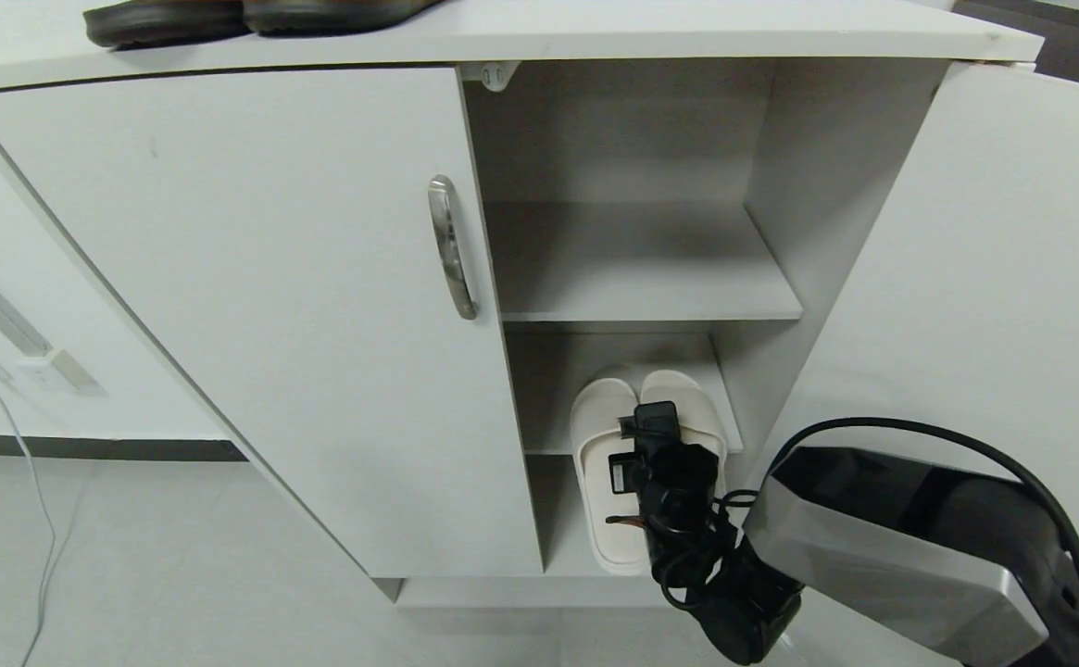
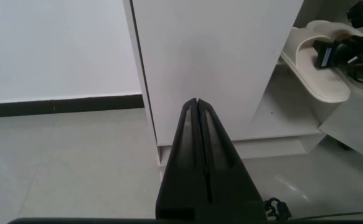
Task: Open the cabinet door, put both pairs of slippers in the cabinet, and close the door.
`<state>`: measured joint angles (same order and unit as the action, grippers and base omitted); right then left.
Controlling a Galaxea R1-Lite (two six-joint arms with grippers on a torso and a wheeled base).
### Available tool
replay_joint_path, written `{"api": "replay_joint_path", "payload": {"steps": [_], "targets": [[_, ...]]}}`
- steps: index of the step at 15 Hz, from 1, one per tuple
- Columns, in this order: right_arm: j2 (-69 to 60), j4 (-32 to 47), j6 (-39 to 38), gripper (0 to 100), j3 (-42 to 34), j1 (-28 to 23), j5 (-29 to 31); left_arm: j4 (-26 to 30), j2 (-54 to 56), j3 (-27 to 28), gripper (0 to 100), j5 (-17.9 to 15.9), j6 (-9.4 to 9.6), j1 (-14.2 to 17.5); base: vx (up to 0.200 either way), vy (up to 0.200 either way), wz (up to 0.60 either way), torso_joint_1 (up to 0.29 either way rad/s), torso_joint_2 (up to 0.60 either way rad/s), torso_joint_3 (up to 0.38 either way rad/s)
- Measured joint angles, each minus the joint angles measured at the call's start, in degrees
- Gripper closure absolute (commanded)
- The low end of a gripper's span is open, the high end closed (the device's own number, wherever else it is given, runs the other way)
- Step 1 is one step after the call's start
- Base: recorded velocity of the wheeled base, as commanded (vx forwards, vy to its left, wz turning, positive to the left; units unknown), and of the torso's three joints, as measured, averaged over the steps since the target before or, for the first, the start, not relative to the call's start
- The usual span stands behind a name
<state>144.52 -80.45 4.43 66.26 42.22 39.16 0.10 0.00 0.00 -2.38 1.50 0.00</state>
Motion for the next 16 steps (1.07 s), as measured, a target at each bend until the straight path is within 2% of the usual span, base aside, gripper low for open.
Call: {"api": "replay_joint_path", "payload": {"steps": [4, 11, 16], "targets": [[-0.12, 12.96, -4.02, 100, 8.41, -1.34, -0.51, 0.00, 0.00, 0.00, 100, 0.02, 0.00, 0.00, 0.000, 0.000, 0.00, 0.000, 0.00, 0.000], [0.05, 20.21, -4.27, 100, 18.91, -2.52, -3.24, 0.00, 0.00, 0.00, 100, 0.00, -0.02, 0.00, 0.000, 0.000, 0.00, 0.000, 0.00, 0.000], [4.35, 27.68, -4.18, 100, 30.16, -5.12, -4.24, 0.00, 0.00, 0.00, 100, 0.02, 0.00, 0.00, 0.000, 0.000, 0.00, 0.000, 0.00, 0.000]]}}
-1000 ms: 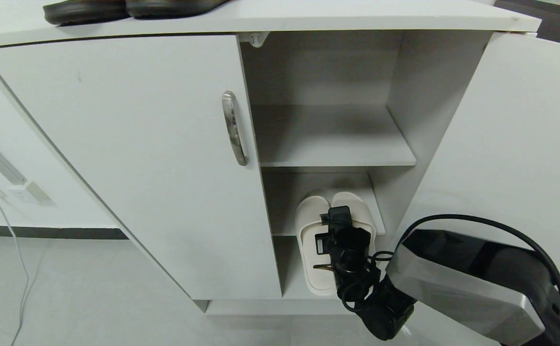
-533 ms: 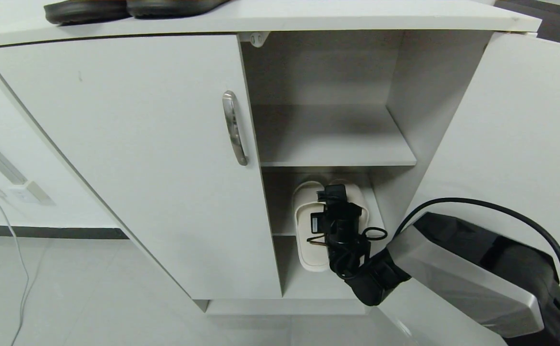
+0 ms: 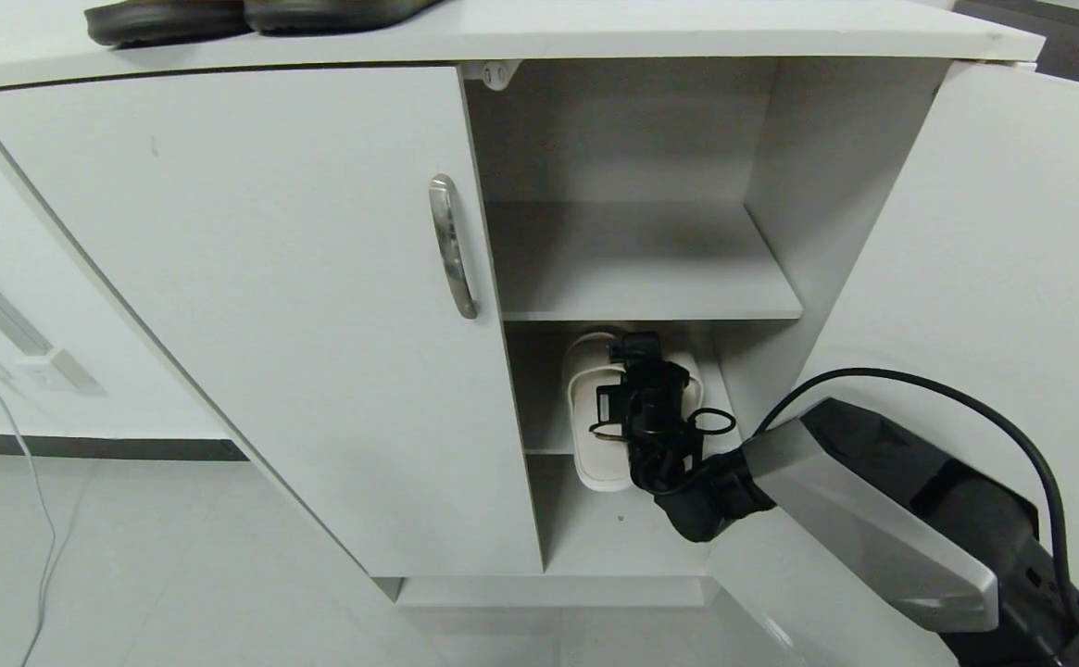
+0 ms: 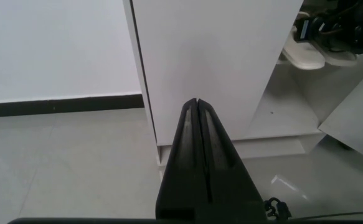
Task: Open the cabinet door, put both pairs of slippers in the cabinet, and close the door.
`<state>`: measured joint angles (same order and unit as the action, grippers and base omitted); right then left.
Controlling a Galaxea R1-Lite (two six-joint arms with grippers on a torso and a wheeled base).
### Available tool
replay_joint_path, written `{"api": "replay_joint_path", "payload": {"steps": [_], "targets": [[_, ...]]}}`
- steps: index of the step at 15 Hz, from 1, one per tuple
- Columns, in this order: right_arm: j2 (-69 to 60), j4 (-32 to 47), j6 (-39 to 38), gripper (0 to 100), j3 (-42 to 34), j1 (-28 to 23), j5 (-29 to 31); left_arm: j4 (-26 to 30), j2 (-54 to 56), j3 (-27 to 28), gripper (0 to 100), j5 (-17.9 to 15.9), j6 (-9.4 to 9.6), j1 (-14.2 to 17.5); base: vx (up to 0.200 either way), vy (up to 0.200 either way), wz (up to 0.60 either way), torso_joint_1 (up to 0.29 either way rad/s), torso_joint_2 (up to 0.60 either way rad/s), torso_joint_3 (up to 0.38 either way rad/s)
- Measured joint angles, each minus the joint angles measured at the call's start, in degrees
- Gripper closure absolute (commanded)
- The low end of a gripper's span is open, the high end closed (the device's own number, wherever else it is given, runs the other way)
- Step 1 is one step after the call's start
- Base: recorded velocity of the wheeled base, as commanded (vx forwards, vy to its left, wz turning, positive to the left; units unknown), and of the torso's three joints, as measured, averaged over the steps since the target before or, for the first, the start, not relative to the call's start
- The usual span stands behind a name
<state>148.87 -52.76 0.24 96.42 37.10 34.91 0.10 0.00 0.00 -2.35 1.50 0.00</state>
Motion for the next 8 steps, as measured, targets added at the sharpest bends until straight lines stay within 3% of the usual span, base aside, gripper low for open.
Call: {"api": "replay_joint_path", "payload": {"steps": [8], "targets": [[3.80, 3.47, 0.07, 100, 8.16, -2.10, 0.41, 0.00, 0.00, 0.00, 100, -0.02, 0.00, 0.00, 0.000, 0.000, 0.00, 0.000, 0.00, 0.000]]}}
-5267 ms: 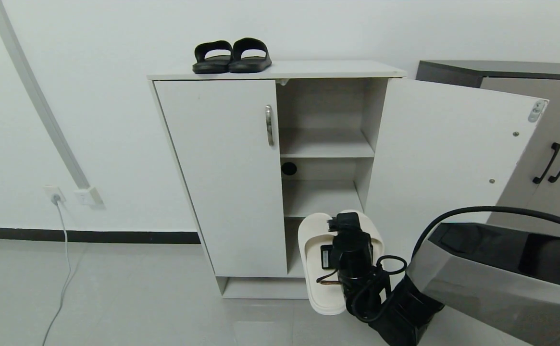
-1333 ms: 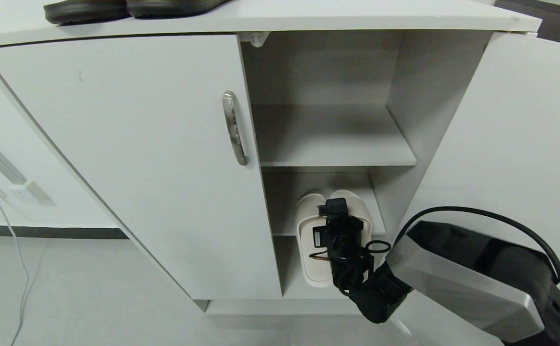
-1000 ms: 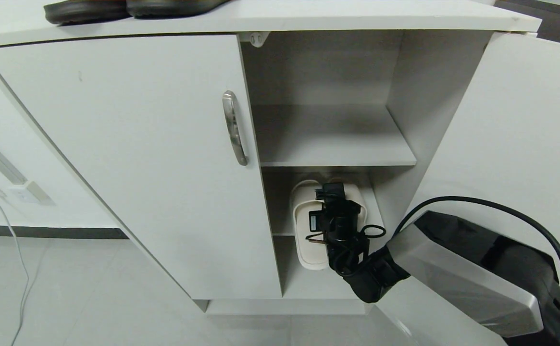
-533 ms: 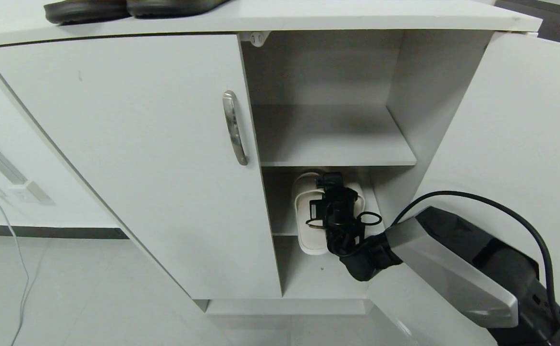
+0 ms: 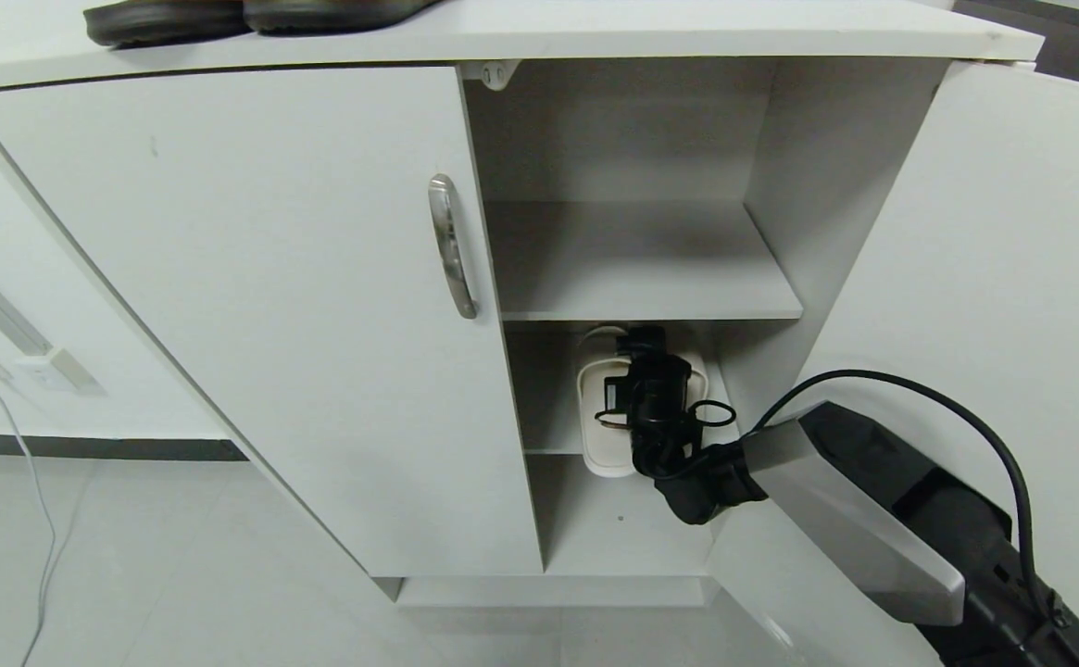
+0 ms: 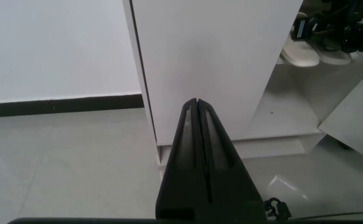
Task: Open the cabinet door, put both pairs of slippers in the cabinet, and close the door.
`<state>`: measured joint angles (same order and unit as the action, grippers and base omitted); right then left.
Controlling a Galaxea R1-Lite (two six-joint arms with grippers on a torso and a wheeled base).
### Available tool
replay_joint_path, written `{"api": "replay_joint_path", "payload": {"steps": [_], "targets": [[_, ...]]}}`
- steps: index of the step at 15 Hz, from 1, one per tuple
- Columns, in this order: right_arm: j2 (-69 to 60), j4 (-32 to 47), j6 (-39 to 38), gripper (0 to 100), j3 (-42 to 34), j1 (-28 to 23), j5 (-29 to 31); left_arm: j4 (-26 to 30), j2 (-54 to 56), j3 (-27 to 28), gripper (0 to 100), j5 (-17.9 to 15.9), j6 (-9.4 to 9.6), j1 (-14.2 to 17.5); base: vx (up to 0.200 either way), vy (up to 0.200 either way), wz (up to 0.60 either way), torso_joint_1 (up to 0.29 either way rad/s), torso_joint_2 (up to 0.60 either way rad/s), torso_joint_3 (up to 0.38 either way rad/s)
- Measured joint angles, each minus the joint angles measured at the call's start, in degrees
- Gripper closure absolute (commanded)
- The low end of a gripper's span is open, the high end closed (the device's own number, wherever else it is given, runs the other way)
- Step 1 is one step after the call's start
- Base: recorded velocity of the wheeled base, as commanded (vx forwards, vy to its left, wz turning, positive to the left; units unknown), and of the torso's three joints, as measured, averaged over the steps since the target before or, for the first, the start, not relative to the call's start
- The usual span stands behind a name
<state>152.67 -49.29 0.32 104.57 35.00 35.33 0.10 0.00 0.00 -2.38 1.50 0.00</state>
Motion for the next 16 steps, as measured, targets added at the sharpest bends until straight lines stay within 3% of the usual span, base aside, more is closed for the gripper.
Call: {"api": "replay_joint_path", "payload": {"steps": [11, 12, 16], "targets": [[3.56, 4.86, -0.07, 100, 8.94, -1.07, 0.06, 0.00, 0.00, 0.00, 100, 0.02, -0.02, 0.00, 0.000, 0.000, 0.00, 0.000, 0.00, 0.000], [3.64, 4.84, -0.07, 0, 8.96, -1.12, 0.09, 0.00, 0.00, 0.00, 100, 0.00, 0.00, 0.00, 0.000, 0.000, 0.00, 0.000, 0.00, 0.000], [3.55, 4.49, 0.06, 0, 6.97, -1.01, 0.35, 0.00, 0.00, 0.00, 100, 0.00, 0.00, 0.00, 0.000, 0.000, 0.00, 0.000, 0.00, 0.000]]}}
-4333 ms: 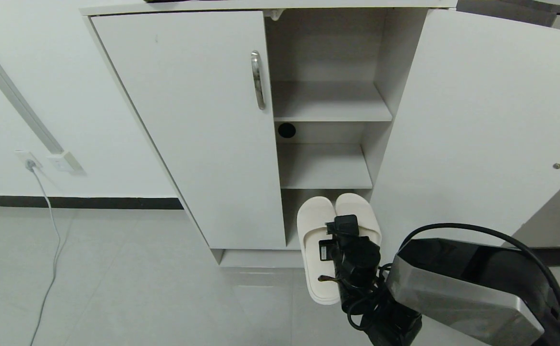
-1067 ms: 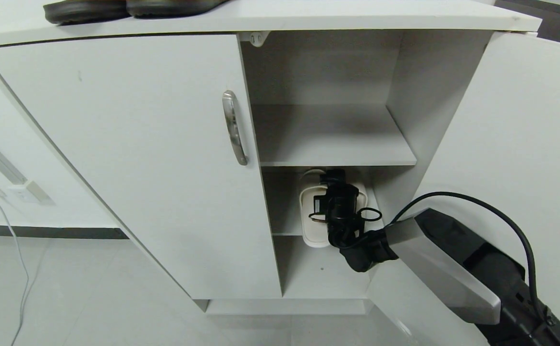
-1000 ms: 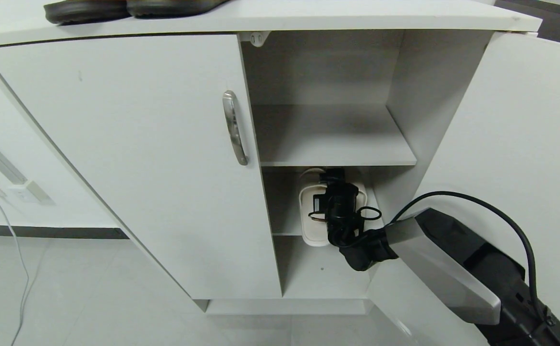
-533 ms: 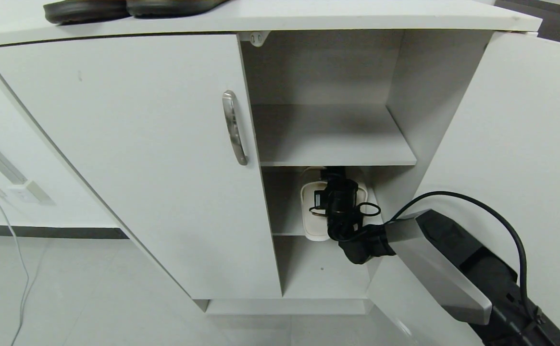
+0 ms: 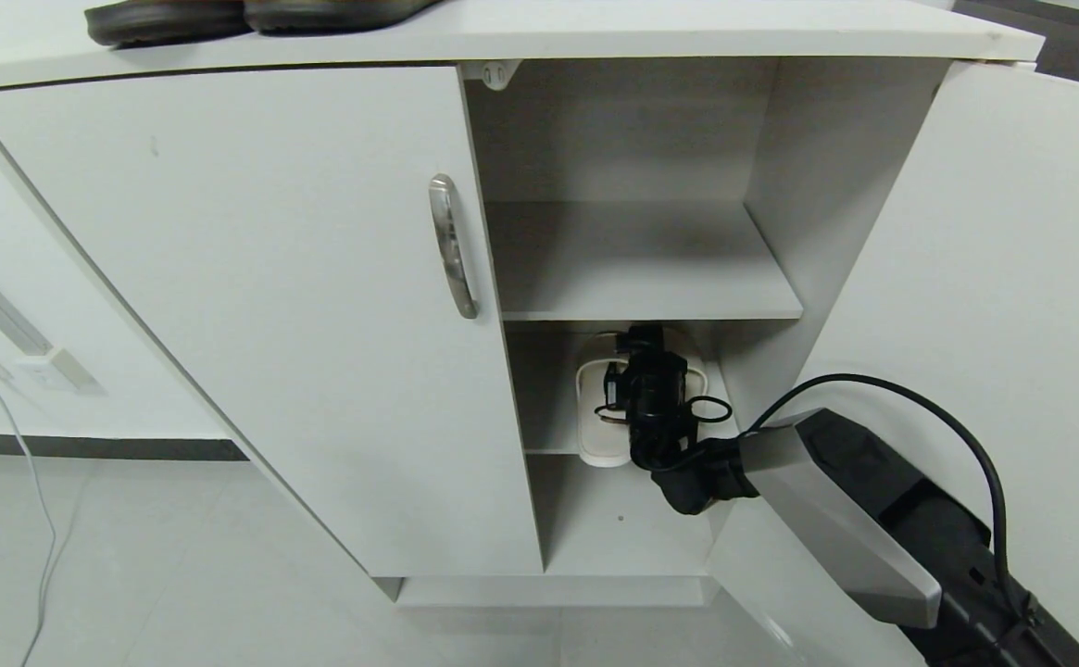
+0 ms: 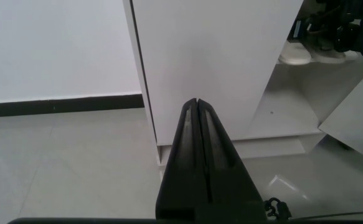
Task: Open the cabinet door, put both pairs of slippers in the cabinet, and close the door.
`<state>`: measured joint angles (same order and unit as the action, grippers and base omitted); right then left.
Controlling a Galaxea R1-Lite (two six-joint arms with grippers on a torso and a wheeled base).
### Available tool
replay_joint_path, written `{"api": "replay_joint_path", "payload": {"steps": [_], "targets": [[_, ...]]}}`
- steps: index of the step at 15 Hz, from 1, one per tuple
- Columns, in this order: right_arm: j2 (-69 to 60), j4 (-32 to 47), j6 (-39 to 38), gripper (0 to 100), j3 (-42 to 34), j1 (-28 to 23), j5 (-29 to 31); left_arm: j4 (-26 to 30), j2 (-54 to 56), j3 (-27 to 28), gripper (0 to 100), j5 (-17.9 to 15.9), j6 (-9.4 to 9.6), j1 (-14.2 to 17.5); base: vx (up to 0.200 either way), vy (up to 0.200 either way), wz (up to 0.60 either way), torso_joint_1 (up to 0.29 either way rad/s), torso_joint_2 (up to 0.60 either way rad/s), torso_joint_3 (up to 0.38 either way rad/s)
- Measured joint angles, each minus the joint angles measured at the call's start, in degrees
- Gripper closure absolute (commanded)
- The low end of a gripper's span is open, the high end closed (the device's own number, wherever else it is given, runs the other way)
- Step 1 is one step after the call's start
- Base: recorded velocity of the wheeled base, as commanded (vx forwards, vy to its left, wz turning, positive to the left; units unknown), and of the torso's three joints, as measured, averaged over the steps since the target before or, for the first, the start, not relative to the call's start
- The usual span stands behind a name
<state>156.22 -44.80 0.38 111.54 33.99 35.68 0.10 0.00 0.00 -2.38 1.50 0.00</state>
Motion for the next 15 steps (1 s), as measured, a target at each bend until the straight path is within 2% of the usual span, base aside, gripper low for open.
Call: {"api": "replay_joint_path", "payload": {"steps": [5, 15], "targets": [[-5.12, -4.57, 0.00, 0, -12.07, 0.96, 0.26, 0.00, 0.00, 0.00, 100, 0.02, 0.00, 0.00, 0.000, 0.000, 0.00, 0.000, 0.00, 0.000], [-23.81, -20.22, -1.04, 0, -48.79, 6.50, -0.16, 0.00, 0.00, 0.00, 100, 0.02, -0.06, 0.00, 0.000, 0.000, 0.00, 0.000, 0.00, 0.000]]}}
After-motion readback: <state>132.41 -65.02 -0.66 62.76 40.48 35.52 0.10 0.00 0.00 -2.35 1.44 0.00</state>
